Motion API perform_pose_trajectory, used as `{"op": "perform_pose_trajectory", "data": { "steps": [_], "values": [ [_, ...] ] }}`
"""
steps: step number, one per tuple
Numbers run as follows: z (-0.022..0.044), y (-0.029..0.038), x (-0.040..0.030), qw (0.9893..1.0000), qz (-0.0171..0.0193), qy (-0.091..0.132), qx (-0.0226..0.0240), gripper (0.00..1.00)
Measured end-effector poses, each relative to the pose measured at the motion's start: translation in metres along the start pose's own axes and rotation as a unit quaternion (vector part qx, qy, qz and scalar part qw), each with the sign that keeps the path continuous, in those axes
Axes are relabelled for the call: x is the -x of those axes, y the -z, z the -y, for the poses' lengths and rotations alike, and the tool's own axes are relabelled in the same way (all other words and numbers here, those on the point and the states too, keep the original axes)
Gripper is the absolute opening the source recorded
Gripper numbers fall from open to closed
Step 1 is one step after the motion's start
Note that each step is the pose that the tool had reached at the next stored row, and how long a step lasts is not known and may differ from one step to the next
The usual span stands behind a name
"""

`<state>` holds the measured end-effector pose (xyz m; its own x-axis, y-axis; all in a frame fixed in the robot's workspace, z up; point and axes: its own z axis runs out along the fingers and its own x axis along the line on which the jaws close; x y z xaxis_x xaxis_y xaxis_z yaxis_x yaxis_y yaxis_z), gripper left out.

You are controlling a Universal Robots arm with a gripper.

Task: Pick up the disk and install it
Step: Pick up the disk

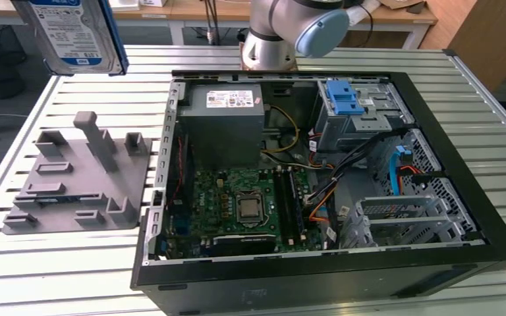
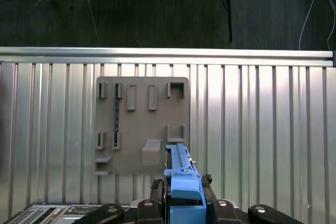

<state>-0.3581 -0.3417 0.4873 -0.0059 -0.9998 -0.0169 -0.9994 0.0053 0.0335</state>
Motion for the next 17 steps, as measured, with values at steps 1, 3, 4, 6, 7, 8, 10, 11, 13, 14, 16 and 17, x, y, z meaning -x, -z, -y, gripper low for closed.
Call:
{"op": "perform_pose_trajectory", "data": {
  "steps": [1, 3, 4, 6, 7, 8, 10, 11, 13, 14, 16, 17],
  "values": [
    [0.0036, 0.0, 0.0, 1.0, 0.0, 0.0, 0.0002, 0.36],
    [0.0103, 0.0003, -0.0001, 1.0, 0.0, 0.0, 0.0007, 0.36],
    [0.013, 0.0004, -0.0001, 1.0, 0.0, 0.0, 0.0009, 0.36],
    [0.0184, 0.0006, -0.0001, 1.0, 0.0, 0.0, 0.0011, 0.36],
    [0.0211, 0.0007, -0.0001, 1.0, 0.0, 0.0, 0.0012, 0.36],
    [0.0236, 0.0007, -0.0001, 1.0, 0.0, 0.0, 0.0013, 0.36],
    [0.0274, 0.0009, 0.0, 1.0, 0.0, 0.0, 0.0016, 0.36],
    [0.0295, 0.0009, 0.0, 1.0, 0.0, 0.0, 0.0017, 0.36],
    [0.0327, 0.0011, 0.0, 1.0, 0.0, 0.0, 0.0018, 0.36],
    [0.0342, 0.0011, 0.0, 1.0, 0.0, 0.0, 0.0019, 0.36],
    [0.0367, 0.0012, 0.0, 1.0, 0.0, 0.0, 0.0019, 0.36],
    [0.0383, 0.0012, 0.0, 1.0, 0.0, 0.0, 0.0019, 0.36]
  ]
}}
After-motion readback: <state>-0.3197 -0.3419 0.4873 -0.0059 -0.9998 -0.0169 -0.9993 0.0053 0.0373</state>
